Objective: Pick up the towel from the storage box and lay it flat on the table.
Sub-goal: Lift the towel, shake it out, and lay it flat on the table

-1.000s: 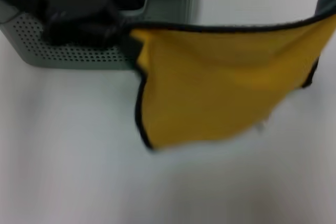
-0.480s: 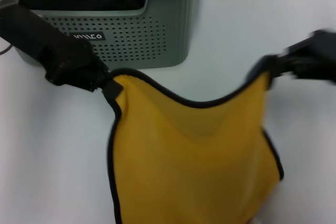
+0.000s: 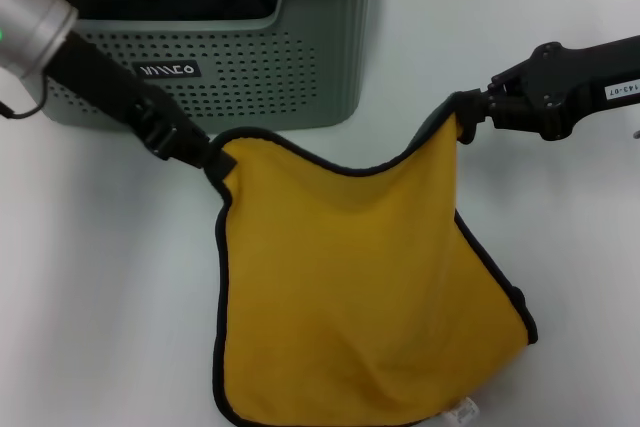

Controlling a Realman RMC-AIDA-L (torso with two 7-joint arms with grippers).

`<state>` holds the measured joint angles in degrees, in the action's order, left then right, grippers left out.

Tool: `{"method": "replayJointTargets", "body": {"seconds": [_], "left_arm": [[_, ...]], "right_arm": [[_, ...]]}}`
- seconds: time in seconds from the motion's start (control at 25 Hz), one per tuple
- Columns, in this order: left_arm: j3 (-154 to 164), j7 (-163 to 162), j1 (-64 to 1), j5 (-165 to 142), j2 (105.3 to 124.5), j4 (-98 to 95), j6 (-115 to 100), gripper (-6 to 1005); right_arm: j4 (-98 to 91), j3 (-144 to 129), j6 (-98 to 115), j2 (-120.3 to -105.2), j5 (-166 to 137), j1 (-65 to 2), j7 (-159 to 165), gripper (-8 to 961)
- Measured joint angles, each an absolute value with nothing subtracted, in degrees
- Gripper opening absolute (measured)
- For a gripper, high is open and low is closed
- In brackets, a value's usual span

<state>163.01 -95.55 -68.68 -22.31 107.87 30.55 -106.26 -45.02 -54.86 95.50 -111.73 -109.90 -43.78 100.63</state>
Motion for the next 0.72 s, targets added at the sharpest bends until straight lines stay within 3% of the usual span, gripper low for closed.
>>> {"method": "replayJointTargets", "body": {"seconds": [0.2,0.56,0.72], "left_arm": [[163.0,-98.1,-68.7,-21.5,109.21,30.7,-101.4,44],[163.0,-101.8,-68.6,-19.9,109.24,33.2,-96.2,49],[163.0,-102.0,-67.8,-19.3,109.17,34.5,-96.1,52]], "right_arm": [[-44.6,-55.0,90.8,-112.18,-111.4,-43.1,98.1,10],[-43.6,-60.5,81.2,-112.92,-111.4,-43.1,95.6,10],[-42.8,-66.2,74.2,-114.31,-111.4,-44.5,93.7,10]]}}
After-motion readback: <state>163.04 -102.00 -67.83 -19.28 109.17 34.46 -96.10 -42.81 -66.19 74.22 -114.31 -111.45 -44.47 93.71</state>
